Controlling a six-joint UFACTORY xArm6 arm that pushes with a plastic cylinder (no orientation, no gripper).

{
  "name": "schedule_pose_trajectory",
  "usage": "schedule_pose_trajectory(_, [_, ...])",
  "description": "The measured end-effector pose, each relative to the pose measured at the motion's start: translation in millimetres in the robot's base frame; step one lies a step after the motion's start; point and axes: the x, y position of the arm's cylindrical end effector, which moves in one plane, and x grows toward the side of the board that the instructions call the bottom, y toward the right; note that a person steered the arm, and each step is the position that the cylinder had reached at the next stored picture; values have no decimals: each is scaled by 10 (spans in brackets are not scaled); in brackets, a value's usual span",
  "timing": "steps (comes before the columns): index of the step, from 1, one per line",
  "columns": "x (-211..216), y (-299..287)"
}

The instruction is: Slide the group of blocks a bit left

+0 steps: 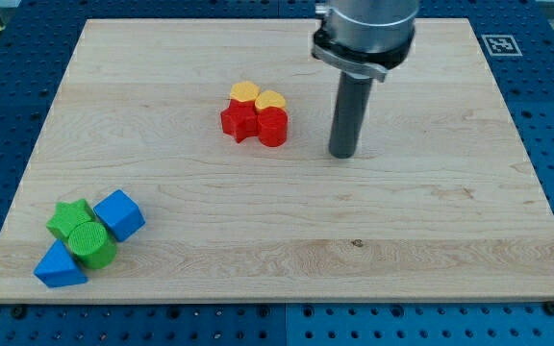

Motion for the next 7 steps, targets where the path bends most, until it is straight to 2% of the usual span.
schedule_pose_trajectory(2, [-87,-451])
schedule_pose_trajectory(3, [-272,-457])
schedule_pose_trajectory(5, [-304,-714])
schedule_pose_trajectory(7, [-355,-681])
